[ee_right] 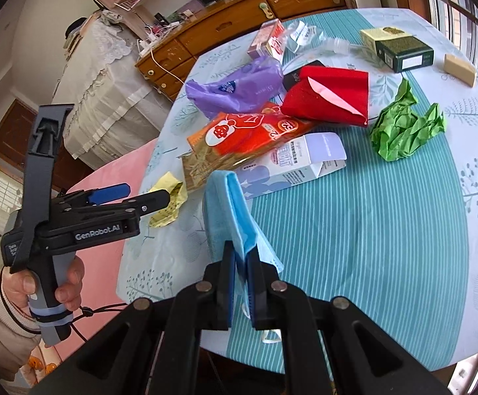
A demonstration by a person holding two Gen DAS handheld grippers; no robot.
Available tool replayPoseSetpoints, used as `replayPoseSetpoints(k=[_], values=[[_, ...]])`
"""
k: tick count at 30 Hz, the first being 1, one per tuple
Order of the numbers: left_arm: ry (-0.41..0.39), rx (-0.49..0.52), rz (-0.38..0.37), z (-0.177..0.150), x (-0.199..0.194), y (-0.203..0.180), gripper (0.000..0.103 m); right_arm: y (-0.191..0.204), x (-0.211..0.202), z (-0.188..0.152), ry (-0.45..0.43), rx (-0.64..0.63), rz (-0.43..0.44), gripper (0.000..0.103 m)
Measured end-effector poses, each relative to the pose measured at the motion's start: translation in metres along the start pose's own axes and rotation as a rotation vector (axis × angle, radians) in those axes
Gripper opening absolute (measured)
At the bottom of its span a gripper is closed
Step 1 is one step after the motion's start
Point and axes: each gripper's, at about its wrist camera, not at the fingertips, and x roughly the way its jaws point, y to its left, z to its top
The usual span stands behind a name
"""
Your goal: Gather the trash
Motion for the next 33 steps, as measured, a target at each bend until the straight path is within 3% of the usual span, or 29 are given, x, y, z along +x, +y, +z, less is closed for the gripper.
replayPoseSetpoints(k=[15,16,19,26,33], values=[[0.093,-0.02,-0.011,0.024,0.053,0.012,0.079,-0.002,0.019,0.003,0.018,0.023,-0.005,0.006],[0.099,-0.024,-0.016,0.025,0.055,0.013,0.078,-0.002,0.019,0.003,0.02,0.025,-0.005,0.006],[0.116,-0.036,-0.037,0.026,0.06,0.017,0.056,-0.001,0.02,0.002,0.021,0.027,-0.005,0.006],[0.089,-0.034,-0.031,0.014,0.051,0.017,0.047,0.0,0.02,0.001,0.017,0.025,-0.006,0.006],[0.059,-0.046,-0.038,0.0,0.027,0.016,0.047,0.004,0.01,-0.004,0.005,0.007,0.002,0.006]])
